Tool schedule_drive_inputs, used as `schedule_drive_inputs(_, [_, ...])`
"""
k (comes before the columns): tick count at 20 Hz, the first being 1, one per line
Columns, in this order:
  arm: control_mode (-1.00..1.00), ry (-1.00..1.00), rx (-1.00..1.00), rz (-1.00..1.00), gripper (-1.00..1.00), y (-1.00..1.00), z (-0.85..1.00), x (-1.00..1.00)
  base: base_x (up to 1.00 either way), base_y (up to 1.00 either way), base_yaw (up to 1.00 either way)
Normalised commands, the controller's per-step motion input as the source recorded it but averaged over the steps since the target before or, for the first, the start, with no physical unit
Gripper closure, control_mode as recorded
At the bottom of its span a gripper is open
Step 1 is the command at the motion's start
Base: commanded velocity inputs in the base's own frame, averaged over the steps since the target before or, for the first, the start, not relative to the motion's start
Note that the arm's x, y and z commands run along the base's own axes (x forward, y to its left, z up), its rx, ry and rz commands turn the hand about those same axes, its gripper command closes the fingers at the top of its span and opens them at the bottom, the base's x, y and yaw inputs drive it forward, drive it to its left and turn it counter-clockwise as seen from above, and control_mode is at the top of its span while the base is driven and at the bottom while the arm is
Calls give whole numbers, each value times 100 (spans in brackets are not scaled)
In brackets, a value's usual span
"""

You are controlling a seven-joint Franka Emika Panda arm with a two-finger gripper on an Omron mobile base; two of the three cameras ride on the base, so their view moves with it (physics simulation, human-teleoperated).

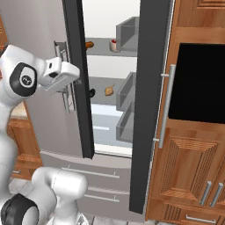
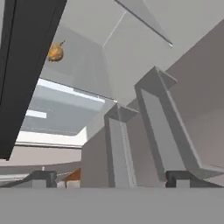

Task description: Gather the onion and eggplant from the fridge and place them on a tray on the dining counter. Then gather the chicken drumstick and steak from the fridge and place them on the other tray.

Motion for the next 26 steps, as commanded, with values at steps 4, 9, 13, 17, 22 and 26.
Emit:
schedule_drive_inputs(4, [-100, -20, 20, 6, -100, 89, 0, 12, 0, 0, 0])
schedule_drive_inputs(9, [-100, -13, 23, 5, -100, 74, 0, 28, 0, 0, 0])
schedule_drive_inputs(13, [-100, -3, 25, 7, -100, 41, 1, 55, 0, 0, 0])
schedule_drive_inputs(17, [-100, -1, 19, 11, -100, 21, 3, 52, 0, 0, 0])
schedule_drive_inputs(22, [-100, -2, 6, 9, -100, 14, 0, 39, 0, 0, 0])
schedule_drive_inputs(26, [-100, -2, 2, 7, -100, 14, 0, 33, 0, 0, 0])
